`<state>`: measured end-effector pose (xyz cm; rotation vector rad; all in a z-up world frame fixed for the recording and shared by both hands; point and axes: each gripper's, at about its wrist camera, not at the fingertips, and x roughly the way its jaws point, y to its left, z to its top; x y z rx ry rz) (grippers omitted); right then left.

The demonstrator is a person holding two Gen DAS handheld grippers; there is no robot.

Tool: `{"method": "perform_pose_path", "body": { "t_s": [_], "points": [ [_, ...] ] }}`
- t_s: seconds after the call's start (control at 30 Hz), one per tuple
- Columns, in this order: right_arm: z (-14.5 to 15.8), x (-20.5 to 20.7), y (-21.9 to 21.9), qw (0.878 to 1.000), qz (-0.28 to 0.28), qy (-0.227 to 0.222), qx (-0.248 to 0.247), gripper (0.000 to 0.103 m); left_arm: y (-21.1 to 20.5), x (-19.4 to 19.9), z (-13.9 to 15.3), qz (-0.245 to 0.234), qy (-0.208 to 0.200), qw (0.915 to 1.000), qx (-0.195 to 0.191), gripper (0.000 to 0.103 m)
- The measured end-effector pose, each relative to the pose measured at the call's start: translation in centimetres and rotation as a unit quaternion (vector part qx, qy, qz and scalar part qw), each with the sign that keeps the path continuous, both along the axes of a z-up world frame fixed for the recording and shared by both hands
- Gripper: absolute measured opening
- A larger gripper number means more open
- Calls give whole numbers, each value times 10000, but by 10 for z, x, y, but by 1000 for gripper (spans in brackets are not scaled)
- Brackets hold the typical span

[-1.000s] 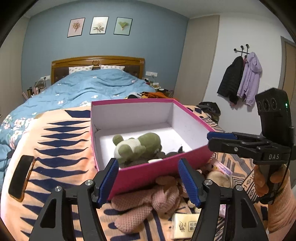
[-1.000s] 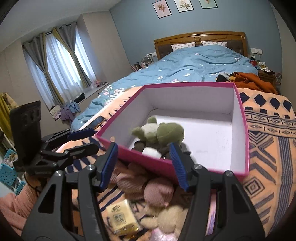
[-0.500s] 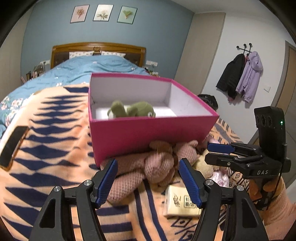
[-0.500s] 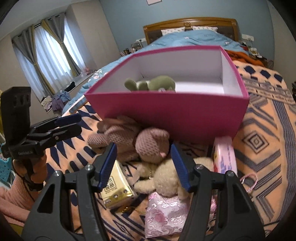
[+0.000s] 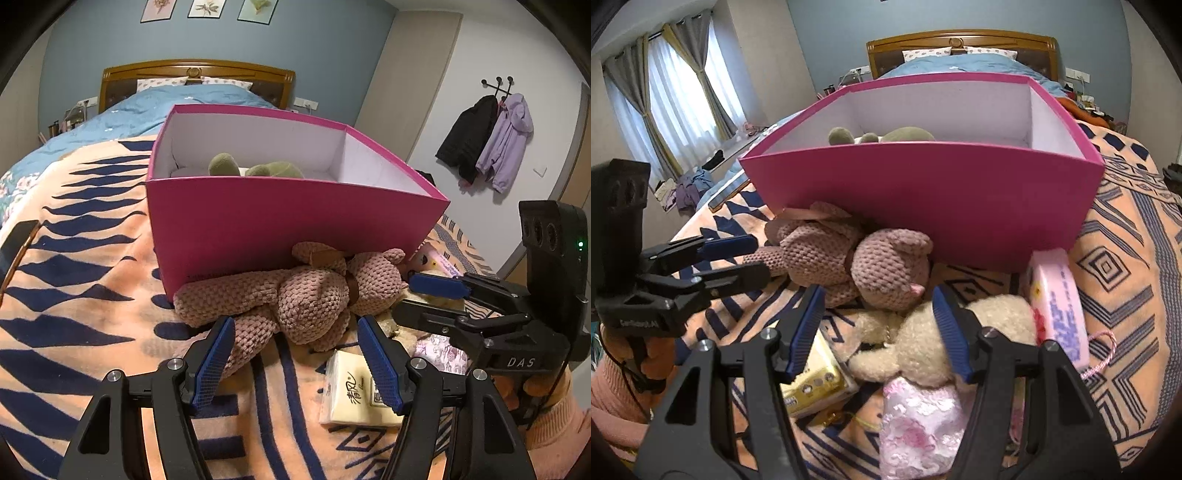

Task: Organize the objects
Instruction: 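Move the right gripper to the pink knit bunny, then close the right gripper on the pink knit bunny's head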

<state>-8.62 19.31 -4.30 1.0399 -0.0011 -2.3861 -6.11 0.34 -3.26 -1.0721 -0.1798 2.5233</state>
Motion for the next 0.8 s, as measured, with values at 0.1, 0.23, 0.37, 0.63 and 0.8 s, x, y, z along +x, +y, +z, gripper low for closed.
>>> {"method": "perform_pose_path", "body": {
  "t_s": [0.1,0.23,0.37,0.63,0.8],
  "points": [
    [-4,-7,-3,10000,-42,-38,43,63,4,-3,-2,-4,-47,10000,-46,70],
    [-5,-12,-4,9999,-103,-37,69,63,7,-8,-7,8,-160,9998,-72,70],
    [-4,-18,-7,9999,-83,-43,88,63,8,-11,-11,9,-228,9997,-27,70],
    [-7,-23,-14,9998,1,4,189,64,10,-16,-15,-23,-380,9993,65,69],
    [-10,-21,-16,9994,-19,129,317,50,14,-15,-18,-109,-423,9990,112,60]
  ]
}}
